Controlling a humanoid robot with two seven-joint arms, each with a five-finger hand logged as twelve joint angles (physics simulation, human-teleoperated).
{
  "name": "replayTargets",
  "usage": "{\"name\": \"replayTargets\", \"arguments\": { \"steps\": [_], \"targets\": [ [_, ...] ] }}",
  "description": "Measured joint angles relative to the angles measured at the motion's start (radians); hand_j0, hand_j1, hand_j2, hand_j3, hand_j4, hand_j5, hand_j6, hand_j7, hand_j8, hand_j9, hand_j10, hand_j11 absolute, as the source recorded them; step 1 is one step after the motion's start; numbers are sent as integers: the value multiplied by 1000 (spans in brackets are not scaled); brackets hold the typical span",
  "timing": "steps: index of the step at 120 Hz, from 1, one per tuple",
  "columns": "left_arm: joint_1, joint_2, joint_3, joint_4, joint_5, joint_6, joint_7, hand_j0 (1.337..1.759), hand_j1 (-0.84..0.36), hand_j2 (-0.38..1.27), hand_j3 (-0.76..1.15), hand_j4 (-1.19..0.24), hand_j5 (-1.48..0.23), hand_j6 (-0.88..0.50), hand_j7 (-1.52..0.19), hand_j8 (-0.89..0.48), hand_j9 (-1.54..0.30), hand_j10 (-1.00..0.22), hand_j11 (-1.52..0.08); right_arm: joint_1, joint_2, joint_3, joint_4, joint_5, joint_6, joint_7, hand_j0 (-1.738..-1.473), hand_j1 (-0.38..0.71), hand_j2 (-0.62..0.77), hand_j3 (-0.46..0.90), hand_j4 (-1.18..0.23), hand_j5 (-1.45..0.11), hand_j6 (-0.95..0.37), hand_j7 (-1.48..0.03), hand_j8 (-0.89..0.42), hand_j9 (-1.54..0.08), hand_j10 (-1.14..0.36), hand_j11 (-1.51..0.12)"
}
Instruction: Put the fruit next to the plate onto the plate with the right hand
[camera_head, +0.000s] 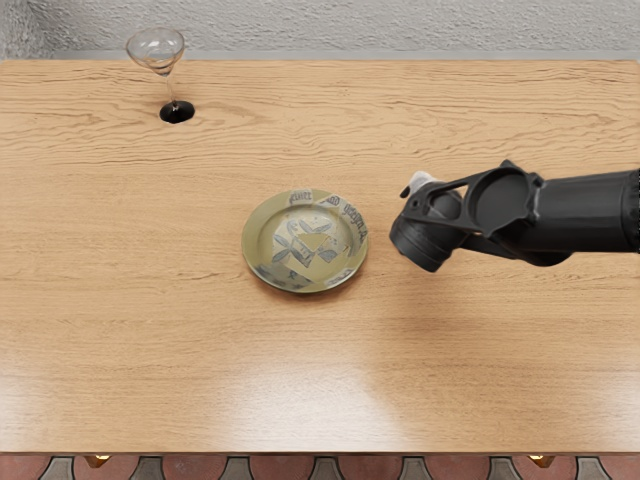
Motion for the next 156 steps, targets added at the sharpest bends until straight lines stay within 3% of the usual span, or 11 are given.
{"name": "replayTargets", "arguments": {
  "steps": [110,115,121,127,134,146,156],
  "targets": [
    [0,0,0,0,0,0,0,1658,349,0,0,0,0,0,0,0,0,0,0,-8,-2,-12,-2,2,0,0,-1658,54,-66,0,-336,-437,-337,-437,-337,-437,-337,-437],
    [0,0,0,0,0,0,0,1658,349,0,0,0,0,0,0,0,0,0,0,-13,-4,-9,-3,1,0,0,-1658,136,-57,0,-416,-543,-417,-541,-399,-513,-415,-543],
    [0,0,0,0,0,0,0,1658,349,0,0,0,0,0,0,0,0,0,0,-25,-7,8,-5,-6,-1,0,-1656,233,-38,-2,-531,-649,-445,-670,-216,-780,-474,-625],
    [0,0,0,0,0,0,0,1658,349,0,0,0,0,0,0,0,0,0,0,-33,-15,25,-6,-10,-1,-2,-1653,273,43,-1,-619,-736,-388,-771,-159,-863,-395,-767],
    [0,0,0,0,0,0,0,1658,349,0,0,0,0,0,0,0,0,0,0,-42,-55,83,-5,-15,-1,-2,-1653,297,197,0,-689,-840,-378,-861,-300,-921,-496,-849],
    [0,0,0,0,0,0,0,1658,349,0,0,0,0,0,0,0,0,0,0,-60,-216,256,-5,-41,1,0,-1652,271,285,0,-749,-971,-408,-967,-306,-1014,-603,-971],
    [0,0,0,0,0,0,0,1658,349,0,0,0,0,0,0,0,0,0,0,-182,-361,556,-7,-52,172,0,-1650,261,255,-1,-753,-1025,-384,-1023,-296,-1047,-612,-1021]
  ]
}}
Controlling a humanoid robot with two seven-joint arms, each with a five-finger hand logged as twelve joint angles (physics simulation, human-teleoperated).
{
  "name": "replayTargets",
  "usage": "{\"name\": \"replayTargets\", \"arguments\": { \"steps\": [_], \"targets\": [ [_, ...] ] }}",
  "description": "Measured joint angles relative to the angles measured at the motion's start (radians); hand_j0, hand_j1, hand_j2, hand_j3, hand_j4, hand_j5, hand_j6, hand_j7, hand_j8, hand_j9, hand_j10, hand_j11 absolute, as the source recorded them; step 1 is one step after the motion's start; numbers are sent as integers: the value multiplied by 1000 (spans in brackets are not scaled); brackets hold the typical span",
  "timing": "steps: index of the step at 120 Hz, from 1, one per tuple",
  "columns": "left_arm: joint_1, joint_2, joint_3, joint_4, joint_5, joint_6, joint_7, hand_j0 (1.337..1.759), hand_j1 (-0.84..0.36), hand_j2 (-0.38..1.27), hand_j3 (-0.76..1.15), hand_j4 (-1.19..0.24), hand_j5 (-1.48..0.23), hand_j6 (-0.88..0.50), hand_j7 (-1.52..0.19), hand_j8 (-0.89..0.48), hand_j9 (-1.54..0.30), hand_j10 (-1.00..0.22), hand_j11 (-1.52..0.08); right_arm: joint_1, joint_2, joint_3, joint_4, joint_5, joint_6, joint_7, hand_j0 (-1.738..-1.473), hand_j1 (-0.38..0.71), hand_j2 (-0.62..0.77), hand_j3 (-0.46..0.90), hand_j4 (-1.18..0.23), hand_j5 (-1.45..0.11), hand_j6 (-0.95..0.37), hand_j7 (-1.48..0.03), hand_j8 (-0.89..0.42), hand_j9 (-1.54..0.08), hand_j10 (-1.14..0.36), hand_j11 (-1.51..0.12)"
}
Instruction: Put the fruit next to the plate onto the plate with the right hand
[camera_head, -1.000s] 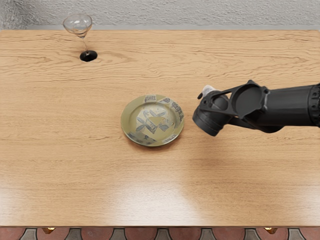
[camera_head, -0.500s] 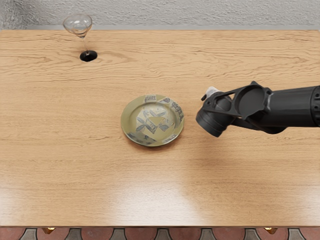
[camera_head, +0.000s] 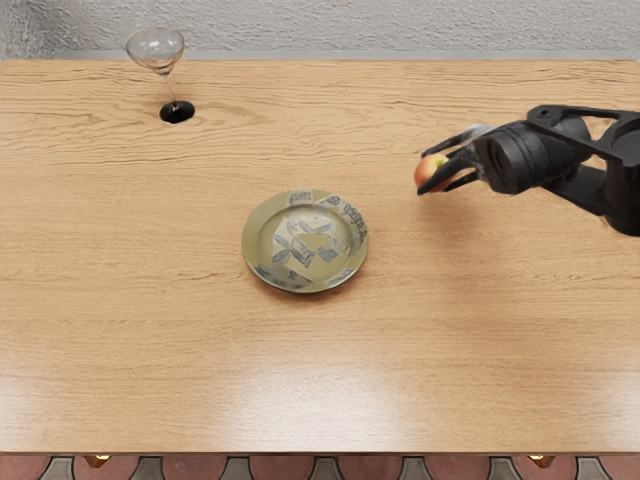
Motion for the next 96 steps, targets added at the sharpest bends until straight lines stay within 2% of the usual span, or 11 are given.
{"name": "replayTargets", "arguments": {
  "steps": [9,17,32,48,51,58,64,78,88,96],
  "targets": [
    [0,0,0,0,0,0,0,1658,349,0,0,0,0,0,0,0,0,0,0,-144,-55,291,1,15,231,0,-1650,254,256,-1,-746,-1071,-372,-1057,-298,-1083,-607,-1062],
    [0,0,0,0,0,0,0,1658,349,0,0,0,0,0,0,0,0,0,0,-231,-32,429,-1,18,360,0,-1649,235,247,0,-756,-1098,-375,-1079,-308,-1111,-627,-1094],
    [0,0,0,0,0,0,0,1658,349,0,0,0,0,0,0,0,0,0,0,-338,98,531,-34,-58,459,0,-1651,272,319,3,-725,-1159,-332,-1104,-270,-1162,-599,-1154],
    [0,0,0,0,0,0,0,1658,349,0,0,0,0,0,0,0,0,0,0,-369,180,553,-78,-109,485,-1,-1654,346,416,2,-660,-1218,-279,-1119,-201,-1192,-537,-1196],
    [0,0,0,0,0,0,0,1658,349,0,0,0,0,0,0,0,0,0,0,-370,187,554,-84,-118,486,-1,-1655,324,388,0,-642,-1152,-273,-1058,-203,-1126,-518,-1130],
    [0,0,0,0,0,0,0,1658,349,0,0,0,0,0,0,0,0,0,0,-361,190,547,-85,-142,488,0,-1655,166,290,0,-490,-876,-213,-806,-160,-856,-397,-859],
    [0,0,0,0,0,0,0,1658,349,0,0,0,0,0,0,0,0,0,0,-341,162,547,-54,-146,489,0,-1656,62,225,0,-387,-697,-171,-638,-128,-681,-261,-680],
    [0,0,0,0,0,0,0,1658,349,0,0,0,0,0,0,0,0,0,0,-293,88,546,14,-122,490,0,-1657,-102,124,0,-230,-409,-108,-376,-84,-400,-155,-399],
    [0,0,0,0,0,0,0,1658,349,0,0,0,0,0,0,0,0,0,0,-283,-61,554,35,-116,547,0,-1657,-173,81,0,-164,-285,-83,-263,-67,-279,-114,-279],
    [0,0,0,0,0,0,0,1658,349,0,0,0,0,0,0,0,0,0,0,-322,-219,577,26,-113,653,0,-1658,-211,56,0,-128,-218,-70,-202,-58,-214,-91,-213]
  ]
}}
